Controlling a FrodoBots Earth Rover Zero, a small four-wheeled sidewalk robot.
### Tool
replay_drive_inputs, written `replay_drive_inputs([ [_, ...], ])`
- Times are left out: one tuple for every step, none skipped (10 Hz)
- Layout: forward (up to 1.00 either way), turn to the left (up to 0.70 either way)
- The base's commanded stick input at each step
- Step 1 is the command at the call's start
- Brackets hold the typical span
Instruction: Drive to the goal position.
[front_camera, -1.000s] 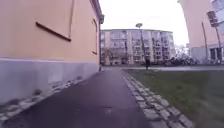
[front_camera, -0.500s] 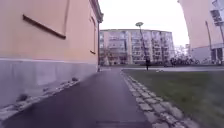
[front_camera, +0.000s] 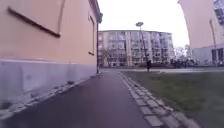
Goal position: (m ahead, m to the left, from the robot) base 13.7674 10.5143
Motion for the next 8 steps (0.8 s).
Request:
replay_drive_inputs([
  [0.85,0.0],
  [0.85,0.0],
  [0.85,0.0],
  [0.85,0.0],
  [0.85,0.0],
  [0.85,0.0],
  [0.85,0.0],
  [0.85,0.0],
])
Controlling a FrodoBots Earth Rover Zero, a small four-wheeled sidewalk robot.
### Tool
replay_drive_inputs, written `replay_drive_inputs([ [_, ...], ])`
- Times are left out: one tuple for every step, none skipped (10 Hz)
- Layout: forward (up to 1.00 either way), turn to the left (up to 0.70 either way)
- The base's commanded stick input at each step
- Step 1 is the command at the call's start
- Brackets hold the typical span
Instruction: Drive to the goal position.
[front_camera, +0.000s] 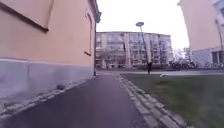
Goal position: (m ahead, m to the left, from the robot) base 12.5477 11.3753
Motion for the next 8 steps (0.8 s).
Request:
replay_drive_inputs([
  [0.85,0.0],
  [0.85,0.0],
  [0.85,0.0],
  [0.85,0.0],
  [0.85,0.0],
  [0.85,0.0],
  [0.85,0.0],
  [0.85,0.0],
])
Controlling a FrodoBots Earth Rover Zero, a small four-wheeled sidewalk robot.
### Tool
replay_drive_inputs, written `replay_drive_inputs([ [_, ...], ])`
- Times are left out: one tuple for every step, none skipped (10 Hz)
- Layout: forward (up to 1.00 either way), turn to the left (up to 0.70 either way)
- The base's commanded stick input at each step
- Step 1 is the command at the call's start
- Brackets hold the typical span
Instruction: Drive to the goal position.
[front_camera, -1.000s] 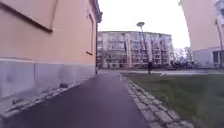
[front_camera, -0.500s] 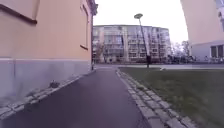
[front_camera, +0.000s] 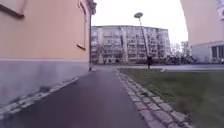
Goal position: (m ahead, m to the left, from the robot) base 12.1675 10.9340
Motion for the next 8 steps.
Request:
replay_drive_inputs([
  [0.85,0.0],
  [0.85,0.0],
  [0.85,0.0],
  [0.85,0.0],
  [0.85,0.0],
  [0.85,0.0],
  [0.85,0.0],
  [0.85,0.0],
])
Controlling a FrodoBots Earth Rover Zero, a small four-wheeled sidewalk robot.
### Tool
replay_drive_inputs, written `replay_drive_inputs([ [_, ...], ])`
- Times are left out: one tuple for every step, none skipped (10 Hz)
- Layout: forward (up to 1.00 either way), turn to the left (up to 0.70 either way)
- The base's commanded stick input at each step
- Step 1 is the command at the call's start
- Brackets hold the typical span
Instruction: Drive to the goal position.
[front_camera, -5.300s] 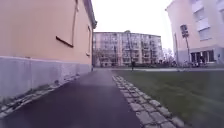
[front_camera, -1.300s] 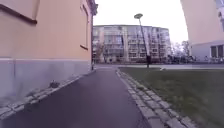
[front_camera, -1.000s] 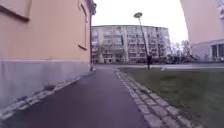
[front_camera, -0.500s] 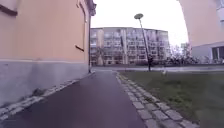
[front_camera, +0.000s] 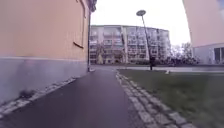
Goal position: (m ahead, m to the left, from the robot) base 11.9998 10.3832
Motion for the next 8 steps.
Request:
replay_drive_inputs([
  [0.85,0.0],
  [0.85,0.0],
  [0.85,0.0],
  [0.85,0.0],
  [0.85,0.0],
  [0.85,0.05],
  [0.85,0.15],
  [0.85,0.34],
])
